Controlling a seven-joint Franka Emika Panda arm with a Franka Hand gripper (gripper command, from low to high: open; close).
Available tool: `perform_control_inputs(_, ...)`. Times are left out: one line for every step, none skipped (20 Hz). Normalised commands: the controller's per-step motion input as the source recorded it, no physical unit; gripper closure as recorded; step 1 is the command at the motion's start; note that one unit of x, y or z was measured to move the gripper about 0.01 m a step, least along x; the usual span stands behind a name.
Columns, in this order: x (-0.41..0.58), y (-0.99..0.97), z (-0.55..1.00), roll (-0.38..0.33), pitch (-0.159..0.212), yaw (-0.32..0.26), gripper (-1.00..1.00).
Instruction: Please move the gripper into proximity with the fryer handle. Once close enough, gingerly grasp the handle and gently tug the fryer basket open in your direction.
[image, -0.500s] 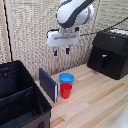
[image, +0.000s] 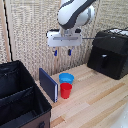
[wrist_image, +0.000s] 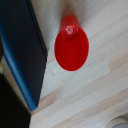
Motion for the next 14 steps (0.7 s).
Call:
perform_control_inputs(0.014,-0.01,0.00,-0.044,0.000,-0.375,-1.00)
perform_control_inputs(0.014,0.00,0.00,-0.071,0.000,-0.375,-1.00)
perform_control_inputs(0.026,0.00,0.00,-0.103,0.000,-0.375,-1.00)
perform_control_inputs(0.040,0.00,0.00,-0.139,0.000,-0.354,-1.00)
perform_control_inputs(0.063,0.00,0.00,-0.183,0.000,-0.323,-1.00)
perform_control_inputs(0.071,0.00,0.03,-0.222,-0.005,-0.292,-1.00)
perform_control_inputs(0.054,0.00,0.02,-0.249,-0.006,-0.268,-1.00)
perform_control_inputs(0.049,0.00,0.04,-0.291,-0.010,-0.234,-1.00)
perform_control_inputs(0.040,0.00,0.06,-0.325,-0.016,-0.199,-1.00)
perform_control_inputs(0.040,0.00,0.07,-0.357,-0.019,-0.170,-1.00)
perform_control_inputs(0.023,0.00,0.05,-0.375,-0.016,-0.149,-1.00)
perform_control_inputs(0.000,0.00,0.00,-0.375,-0.019,-0.136,-1.00)
perform_control_inputs(0.000,0.00,0.00,-0.375,-0.016,-0.129,-1.00)
perform_control_inputs(0.000,0.00,0.00,-0.375,-0.020,-0.116,-1.00)
